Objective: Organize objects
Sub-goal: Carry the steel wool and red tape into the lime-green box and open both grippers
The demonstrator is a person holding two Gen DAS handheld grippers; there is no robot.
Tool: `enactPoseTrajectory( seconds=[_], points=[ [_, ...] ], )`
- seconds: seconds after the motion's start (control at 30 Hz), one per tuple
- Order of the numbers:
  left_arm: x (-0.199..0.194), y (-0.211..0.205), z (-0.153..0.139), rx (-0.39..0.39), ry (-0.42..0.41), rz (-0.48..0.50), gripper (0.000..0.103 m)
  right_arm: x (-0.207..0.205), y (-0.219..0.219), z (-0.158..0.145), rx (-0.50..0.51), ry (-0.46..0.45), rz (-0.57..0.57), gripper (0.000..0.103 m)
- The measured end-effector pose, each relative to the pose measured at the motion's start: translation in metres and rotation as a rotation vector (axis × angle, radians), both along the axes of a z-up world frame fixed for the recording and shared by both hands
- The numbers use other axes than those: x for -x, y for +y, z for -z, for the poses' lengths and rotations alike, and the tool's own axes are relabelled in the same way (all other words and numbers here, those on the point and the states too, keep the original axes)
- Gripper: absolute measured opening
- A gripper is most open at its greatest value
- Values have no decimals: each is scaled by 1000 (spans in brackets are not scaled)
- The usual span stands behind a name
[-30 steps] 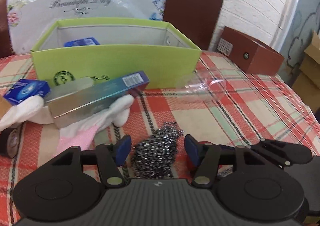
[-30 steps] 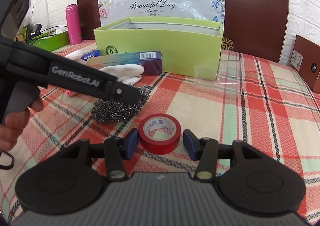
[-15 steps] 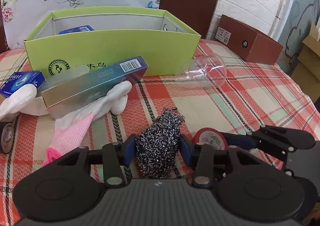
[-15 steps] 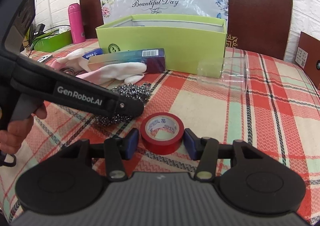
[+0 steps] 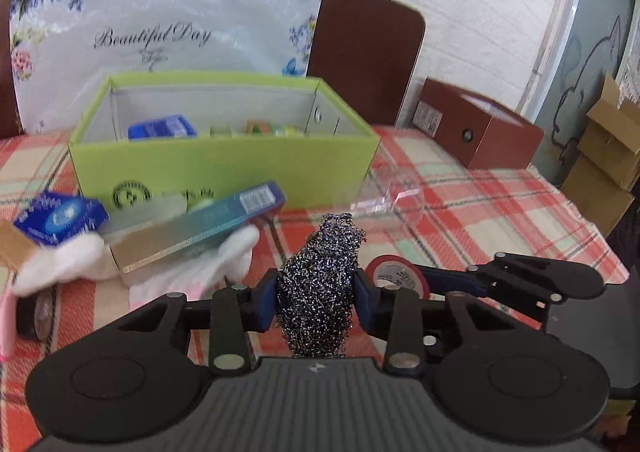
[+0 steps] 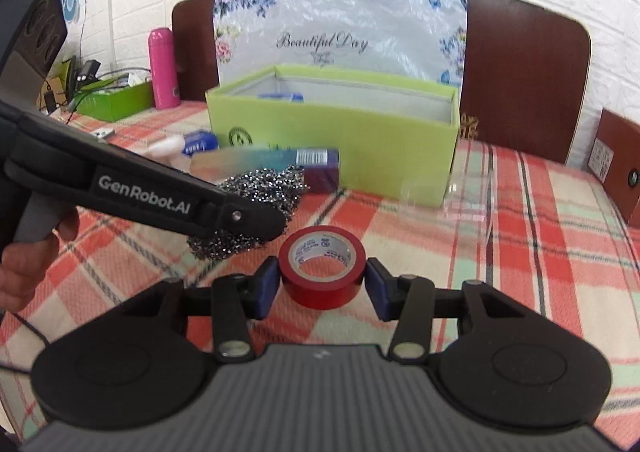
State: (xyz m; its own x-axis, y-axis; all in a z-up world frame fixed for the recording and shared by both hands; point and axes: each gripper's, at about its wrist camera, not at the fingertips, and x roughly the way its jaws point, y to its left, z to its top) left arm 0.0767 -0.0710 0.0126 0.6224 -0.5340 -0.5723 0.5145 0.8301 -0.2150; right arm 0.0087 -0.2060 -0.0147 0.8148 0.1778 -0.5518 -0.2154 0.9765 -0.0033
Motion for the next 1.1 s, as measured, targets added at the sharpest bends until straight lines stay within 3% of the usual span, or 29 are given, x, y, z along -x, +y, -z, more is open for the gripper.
enactPoseTrajectory(
  seconds=[0.23,0.5,0.7,1.1],
  points=[
    [-15,11,-33,37,-61,-46,40,-21,7,-30,15,-85,-10,46],
    [-55,37,-54,49,-98,-176,40,-63,8,-51,8,-140,38,46],
    [-101,57,-60,79,-81,-287,41,-99,7,-53,-40,-134,64,46],
    [-174,51,-38,0,-46,-321,41,-174,12,-32,-37,-103,121,46]
  ],
)
